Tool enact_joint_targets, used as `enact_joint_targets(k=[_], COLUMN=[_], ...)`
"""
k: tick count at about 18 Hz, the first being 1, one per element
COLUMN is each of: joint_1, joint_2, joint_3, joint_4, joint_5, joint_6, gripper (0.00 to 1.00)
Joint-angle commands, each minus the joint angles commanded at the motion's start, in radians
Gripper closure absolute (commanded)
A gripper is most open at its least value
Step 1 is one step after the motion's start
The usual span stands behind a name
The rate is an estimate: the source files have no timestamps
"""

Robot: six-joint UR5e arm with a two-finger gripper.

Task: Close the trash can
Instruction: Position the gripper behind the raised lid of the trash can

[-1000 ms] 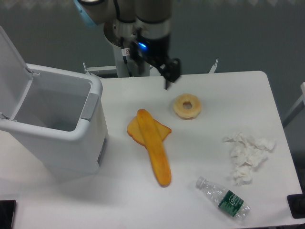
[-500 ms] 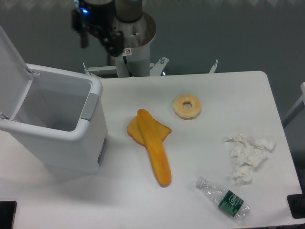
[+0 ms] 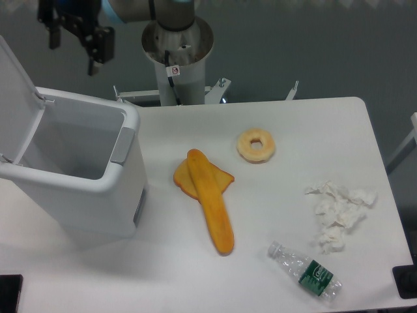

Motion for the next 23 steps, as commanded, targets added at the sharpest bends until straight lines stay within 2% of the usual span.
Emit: enact_joint_targets(k=[7,12,15,23], joint_1=[-0.060,-0.069,-0.069,-0.061], joint_2=[-0.017,-0.070,-0.098,-0.095], joint_3=[0.000,0.032,0.077,0.086], joint_4=[0.089,0.170,0.178,0.180], joint_5=[-0.028,-0.031,-0.029,-0.022], joint_6=[-0.091,-0.166,-0.192,-0.190], gripper=[0.00,0.00,0.00,0.00])
